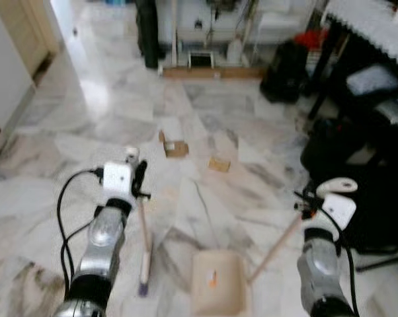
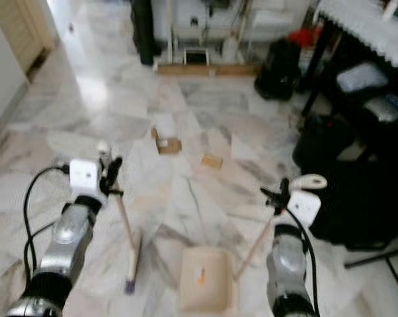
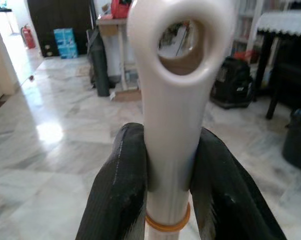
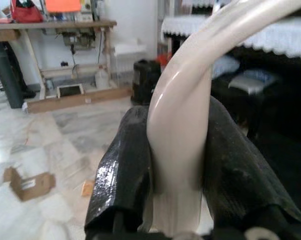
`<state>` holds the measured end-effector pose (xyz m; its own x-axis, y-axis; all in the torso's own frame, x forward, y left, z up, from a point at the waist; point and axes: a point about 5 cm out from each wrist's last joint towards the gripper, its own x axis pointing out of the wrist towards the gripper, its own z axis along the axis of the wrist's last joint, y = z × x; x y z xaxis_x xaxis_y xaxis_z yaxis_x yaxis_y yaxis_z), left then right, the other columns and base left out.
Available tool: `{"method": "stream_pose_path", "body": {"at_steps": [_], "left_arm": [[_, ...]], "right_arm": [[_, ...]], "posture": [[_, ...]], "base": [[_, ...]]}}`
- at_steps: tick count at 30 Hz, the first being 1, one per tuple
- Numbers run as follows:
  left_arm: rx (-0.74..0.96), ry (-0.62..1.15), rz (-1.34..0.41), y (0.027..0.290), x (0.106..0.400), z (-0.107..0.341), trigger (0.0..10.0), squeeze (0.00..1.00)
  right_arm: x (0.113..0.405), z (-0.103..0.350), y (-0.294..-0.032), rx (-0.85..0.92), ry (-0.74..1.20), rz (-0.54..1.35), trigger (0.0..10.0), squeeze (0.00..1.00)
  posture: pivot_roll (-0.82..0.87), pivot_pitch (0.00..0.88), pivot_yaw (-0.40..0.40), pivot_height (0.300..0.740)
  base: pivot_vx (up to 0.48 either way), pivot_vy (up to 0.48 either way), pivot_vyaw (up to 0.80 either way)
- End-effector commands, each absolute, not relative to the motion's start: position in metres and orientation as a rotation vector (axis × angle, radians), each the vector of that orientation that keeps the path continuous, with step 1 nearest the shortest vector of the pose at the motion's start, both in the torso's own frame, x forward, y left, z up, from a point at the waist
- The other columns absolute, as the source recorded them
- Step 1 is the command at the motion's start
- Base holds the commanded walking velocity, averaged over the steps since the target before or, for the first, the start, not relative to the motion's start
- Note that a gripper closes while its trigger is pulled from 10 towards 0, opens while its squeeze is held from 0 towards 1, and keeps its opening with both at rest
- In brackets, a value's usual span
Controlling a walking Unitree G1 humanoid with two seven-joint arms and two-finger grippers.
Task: Sweep floor
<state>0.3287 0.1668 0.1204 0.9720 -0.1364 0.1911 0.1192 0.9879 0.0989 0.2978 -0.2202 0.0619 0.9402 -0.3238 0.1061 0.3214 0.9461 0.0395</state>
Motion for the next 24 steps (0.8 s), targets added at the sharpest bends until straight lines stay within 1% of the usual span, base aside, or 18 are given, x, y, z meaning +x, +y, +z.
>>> {"method": "stream_pose_path", "body": {"at_steps": [1,9,11,14,15,17,21,23,24], "left_arm": [[0.095,-0.245,-0.127,0.1696,0.3306,0.1302,10.0,0.0],[0.097,-0.242,-0.131,0.1684,0.3307,0.1293,10.0,0.0],[0.097,-0.25,-0.127,0.1692,0.3315,0.1315,10.0,0.0],[0.096,-0.253,-0.121,0.1714,0.332,0.1325,10.0,0.0],[0.097,-0.25,-0.119,0.1738,0.3322,0.1318,10.0,0.0],[0.1,-0.248,-0.121,0.1745,0.3317,0.1313,10.0,0.0],[0.098,-0.244,-0.118,0.1743,0.3305,0.1295,10.0,0.0],[0.1,-0.243,-0.12,0.1743,0.331,0.1303,10.0,0.0],[0.1,-0.243,-0.121,0.1747,0.3317,0.131,10.0,0.0]], "right_arm": [[0.3041,0.0718,-0.2146,0.038,-0.16,-0.32,10.0,0.0],[0.3044,0.0734,-0.215,0.036,-0.172,-0.32,10.0,0.0],[0.3049,0.073,-0.214,0.032,-0.168,-0.313,10.0,0.0],[0.3058,0.0731,-0.2124,0.032,-0.167,-0.308,10.0,0.0],[0.307,0.0743,-0.2113,0.034,-0.17,-0.31,10.0,0.0],[0.3076,0.0766,-0.2122,0.037,-0.181,-0.315,10.0,0.0],[0.3056,0.0762,-0.2156,0.03,-0.183,-0.318,10.0,0.0],[0.3058,0.0769,-0.2157,0.027,-0.186,-0.322,10.0,0.0],[0.3064,0.0775,-0.2151,0.027,-0.188,-0.322,10.0,0.0]], "posture": [[0.13,0.056,-0.062,0.74],[0.14,0.053,-0.066,0.74],[0.12,0.053,-0.081,0.74],[0.12,0.054,-0.075,0.74],[0.1,0.042,-0.07,0.74],[0.09,0.06,-0.075,0.74],[0.09,0.059,-0.074,0.74],[0.09,0.072,-0.065,0.74],[0.1,0.092,-0.055,0.74]], "base": [[0.334,0.0,0.0],[0.335,0.0,0.0],[0.33,0.0,0.0],[0.334,0.0,0.0],[0.334,0.0,0.0],[0.334,0.0,0.0],[0.335,0.0,0.0],[0.334,0.0,0.0],[0.33,0.0,0.0]]}}
